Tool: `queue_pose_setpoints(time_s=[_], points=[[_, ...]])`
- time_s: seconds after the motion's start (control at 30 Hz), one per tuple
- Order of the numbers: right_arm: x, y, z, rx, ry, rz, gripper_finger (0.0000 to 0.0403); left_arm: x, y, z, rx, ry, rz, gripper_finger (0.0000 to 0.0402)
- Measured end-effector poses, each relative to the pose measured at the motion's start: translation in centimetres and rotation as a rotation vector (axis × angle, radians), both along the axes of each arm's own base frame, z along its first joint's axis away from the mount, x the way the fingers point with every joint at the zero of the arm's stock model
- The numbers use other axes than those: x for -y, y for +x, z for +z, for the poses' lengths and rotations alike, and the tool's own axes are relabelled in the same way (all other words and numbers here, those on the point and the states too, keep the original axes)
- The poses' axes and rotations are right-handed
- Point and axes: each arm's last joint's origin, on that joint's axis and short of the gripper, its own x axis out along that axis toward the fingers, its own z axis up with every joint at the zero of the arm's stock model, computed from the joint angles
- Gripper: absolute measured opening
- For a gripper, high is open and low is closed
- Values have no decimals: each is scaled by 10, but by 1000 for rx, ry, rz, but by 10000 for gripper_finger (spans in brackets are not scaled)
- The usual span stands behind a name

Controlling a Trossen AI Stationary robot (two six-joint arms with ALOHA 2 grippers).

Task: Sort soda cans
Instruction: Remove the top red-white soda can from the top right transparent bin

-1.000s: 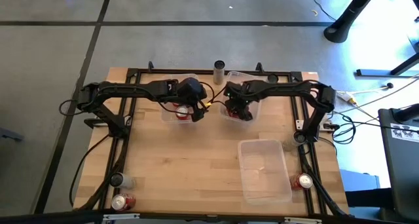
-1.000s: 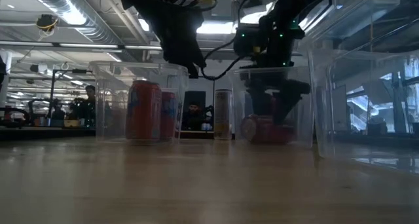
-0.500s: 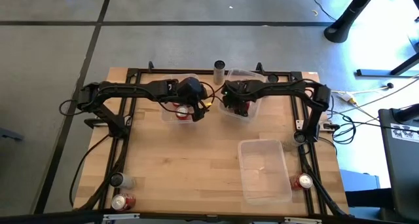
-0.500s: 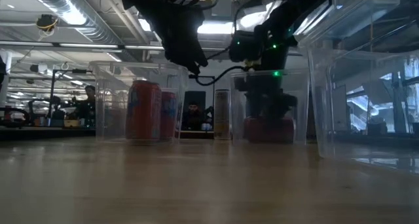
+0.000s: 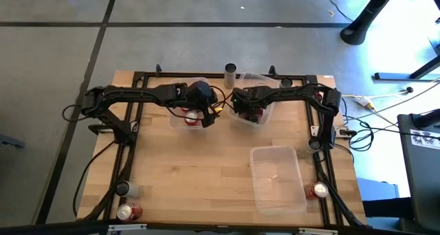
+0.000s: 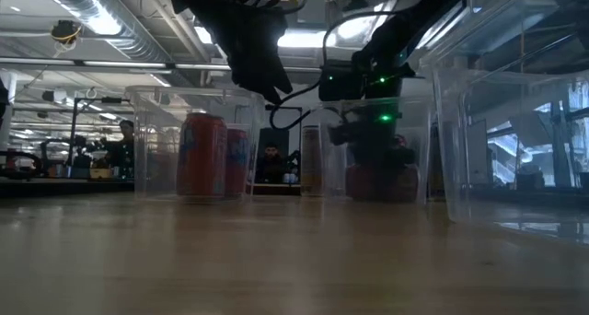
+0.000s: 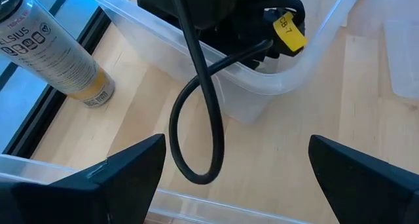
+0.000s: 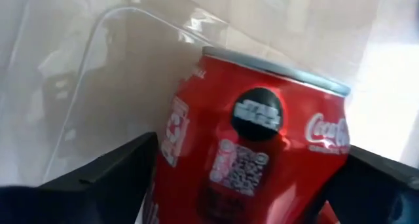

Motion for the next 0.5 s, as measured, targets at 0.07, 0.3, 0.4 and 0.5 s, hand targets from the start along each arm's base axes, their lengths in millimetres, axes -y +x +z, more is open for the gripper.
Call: queue_pose_setpoints(time_s=[0.07, 0.3, 0.4, 0.5], points=[[0, 0, 1, 8, 9, -16, 363, 0, 0, 0, 0, 0, 0, 363], [-2, -4, 10, 14, 33, -46, 306, 0, 0, 0, 0, 0, 0, 363], [-3, -4, 26, 44, 38, -67, 306, 0, 0, 0, 0, 0, 0, 363], [-4, -5, 44, 98, 28, -82, 306, 0, 0, 0, 0, 2, -2, 363]])
